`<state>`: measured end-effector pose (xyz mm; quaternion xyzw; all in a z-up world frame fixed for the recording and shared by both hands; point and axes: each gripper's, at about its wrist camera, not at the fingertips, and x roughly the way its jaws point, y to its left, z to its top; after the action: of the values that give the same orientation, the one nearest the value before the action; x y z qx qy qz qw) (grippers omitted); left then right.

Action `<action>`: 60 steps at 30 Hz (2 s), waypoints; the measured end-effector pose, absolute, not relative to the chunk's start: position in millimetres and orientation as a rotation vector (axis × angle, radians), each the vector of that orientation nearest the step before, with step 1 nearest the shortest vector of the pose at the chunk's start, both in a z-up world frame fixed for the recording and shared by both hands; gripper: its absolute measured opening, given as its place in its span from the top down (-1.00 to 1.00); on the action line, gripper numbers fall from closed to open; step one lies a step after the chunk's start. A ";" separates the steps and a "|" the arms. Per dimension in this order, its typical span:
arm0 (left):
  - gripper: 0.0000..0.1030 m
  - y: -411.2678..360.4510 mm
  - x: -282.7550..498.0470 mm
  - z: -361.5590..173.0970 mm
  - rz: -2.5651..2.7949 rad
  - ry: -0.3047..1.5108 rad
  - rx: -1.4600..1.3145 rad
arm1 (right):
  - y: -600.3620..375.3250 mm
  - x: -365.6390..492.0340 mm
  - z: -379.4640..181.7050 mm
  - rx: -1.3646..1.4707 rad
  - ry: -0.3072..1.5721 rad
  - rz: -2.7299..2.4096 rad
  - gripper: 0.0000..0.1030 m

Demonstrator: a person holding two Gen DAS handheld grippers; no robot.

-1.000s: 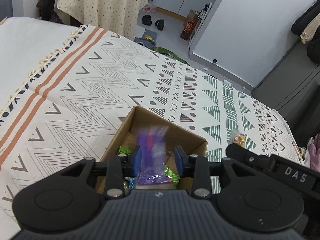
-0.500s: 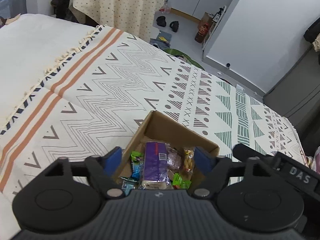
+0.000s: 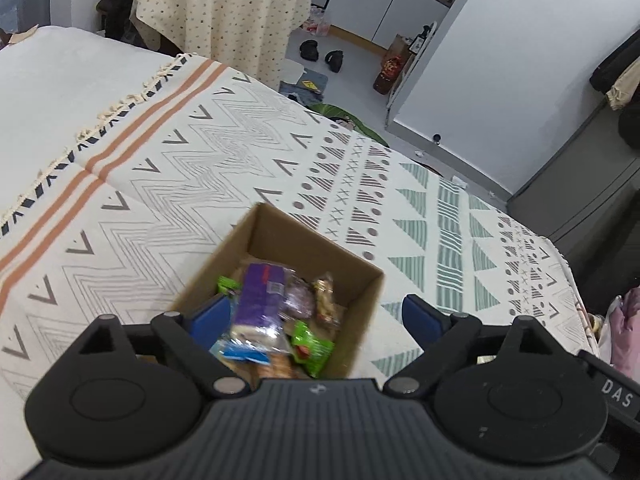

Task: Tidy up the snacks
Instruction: 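Carry both snacks over the box and open both grippers to drop them, then move both tools back toward the orange and white packets on the bedspread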

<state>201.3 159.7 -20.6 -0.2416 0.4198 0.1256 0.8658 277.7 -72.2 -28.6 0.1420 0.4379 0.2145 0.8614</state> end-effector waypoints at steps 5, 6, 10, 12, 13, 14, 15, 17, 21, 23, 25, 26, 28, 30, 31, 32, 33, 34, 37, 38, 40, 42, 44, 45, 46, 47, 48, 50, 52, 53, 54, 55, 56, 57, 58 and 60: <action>-0.83 135.2 198.7 -18.1 0.244 0.867 -0.522 | -101.8 275.8 -24.4 0.263 0.908 0.439 -0.62; -0.86 130.0 198.0 -18.0 0.242 0.867 -0.523 | -108.5 275.1 -23.9 0.254 0.905 0.436 -0.63; -0.87 111.5 195.5 -20.4 0.223 0.868 -0.536 | -129.6 273.0 -25.6 0.231 0.902 0.436 -0.64; -0.87 100.6 193.5 -22.2 0.223 0.864 -0.535 | -139.7 271.9 -27.6 0.209 0.902 0.436 -0.63; -0.87 95.7 193.0 -23.3 0.220 0.865 -0.534 | -144.4 271.3 -28.3 0.203 0.901 0.435 -0.63; -0.87 90.4 192.3 -24.4 0.215 0.866 -0.532 | -150.0 270.5 -29.8 0.199 0.900 0.436 -0.63; -0.87 85.4 191.8 -25.5 0.212 0.867 -0.531 | -155.0 269.7 -31.3 0.196 0.900 0.439 -0.63; -0.87 75.5 190.1 -28.6 0.214 0.864 -0.533 | -163.6 268.8 -35.6 0.183 0.906 0.442 -0.63; -0.87 58.1 187.2 -35.1 0.207 0.853 -0.532 | -178.7 265.3 -41.8 0.154 0.899 0.453 -0.63; -0.87 50.4 185.7 -39.9 0.210 0.847 -0.529 | -184.7 264.5 -45.9 0.137 0.894 0.453 -0.63; -0.87 45.3 185.9 -45.3 0.212 0.844 -0.533 | -191.5 264.6 -50.1 0.132 0.887 0.456 -0.62; -0.87 42.5 186.0 -48.2 0.215 0.841 -0.535 | -194.3 265.4 -52.4 0.132 0.886 0.455 -0.62; -0.87 37.5 187.1 -53.6 0.222 0.833 -0.536 | -198.8 267.4 -56.7 0.133 0.886 0.455 -0.59; -0.87 31.6 190.6 -57.9 0.224 0.833 -0.522 | -200.9 269.2 -59.2 0.140 0.897 0.456 -0.45; -0.87 27.8 192.9 -60.1 0.226 0.833 -0.516 | -203.5 270.6 -62.1 0.144 0.901 0.460 -0.43; -0.87 24.2 195.4 -62.5 0.220 0.833 -0.513 | -205.3 272.3 -64.3 0.147 0.906 0.461 -0.41; -0.87 21.0 197.9 -64.9 0.213 0.836 -0.509 | -207.6 274.2 -66.8 0.147 0.908 0.459 -0.40; -0.86 17.2 201.3 -67.7 0.208 0.840 -0.504 | -209.2 275.3 -69.3 0.144 0.909 0.459 -0.39; -0.83 8.9 209.4 -77.4 0.195 0.849 -0.516 | -212.1 282.0 -77.9 0.133 0.928 0.449 -0.35; -0.82 6.6 212.5 -81.0 0.187 0.854 -0.521 | -212.7 285.1 -80.8 0.128 0.934 0.445 -0.35; -0.82 2.3 218.3 -88.2 0.180 0.860 -0.523 | -213.1 289.4 -85.7 0.116 0.943 0.439 -0.35; -0.77 -1.6 223.6 -96.7 0.175 0.869 -0.525 | -212.6 294.6 -90.4 0.104 0.952 0.436 -0.35; -0.72 -5.1 230.3 -108.5 0.151 0.890 -0.536 | -211.5 299.8 -95.2 0.092 0.958 0.435 -0.35; -0.69 -6.0 233.6 -113.5 0.145 0.899 -0.541 | -210.8 302.3 -98.2 0.086 0.960 0.432 -0.35; -0.67 -7.3 237.2 -119.5 0.139 0.905 -0.547 | -210.3 304.8 -100.7 0.082 0.964 0.430 -0.35; -0.63 -8.2 240.9 -125.5 0.134 0.912 -0.551 | -210.0 308.4 -104.4 0.080 0.970 0.426 -0.34; -0.59 -8.6 244.9 -131.2 0.130 0.921 -0.556 | -209.9 311.7 -107.8 0.079 0.976 0.421 -0.33; -0.50 -9.8 252.3 -142.3 0.118 0.939 -0.568 | -209.6 317.6 -113.9 0.076 0.986 0.413 -0.31; -0.40 -12.7 259.4 -151.6 0.101 0.958 -0.566 | -209.9 324.0 -118.7 0.072 0.990 0.407 -0.28; -0.33 -13.7 262.8 -157.0 0.094 0.970 -0.567 | -210.2 328.0 -121.9 0.074 0.995 0.402 -0.27; -0.27 -13.7 265.4 -162.0 0.091 0.979 -0.574 | -210.4 332.4 -124.8 0.078 1.003 0.398 -0.24; -0.24 -13.9 268.4 -167.6 0.087 0.989 -0.581 | -210.9 335.5 -127.8 0.083 1.008 0.394 -0.22; -0.17 -14.3 271.7 -172.5 0.082 0.997 -0.583 | -210.7 339.0 -130.5 0.088 1.013 0.391 -0.22; -0.12 -14.7 274.8 -177.0 0.078 1.005 -0.585 | -210.3 342.5 -133.6 0.088 1.017 0.390 -0.22; -0.10 -14.6 277.3 -180.8 0.072 1.012 -0.591 | -209.3 345.7 -136.6 0.085 1.024 0.389 -0.22; -0.06 -16.9 282.6 -187.5 0.059 1.020 -0.592 | -207.9 351.6 -142.7 0.079 1.038 0.382 -0.22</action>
<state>282.6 -16.9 -187.5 -0.2790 0.4809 0.0276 0.8307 351.6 -207.9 -142.7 0.0375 0.4930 0.1816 0.8500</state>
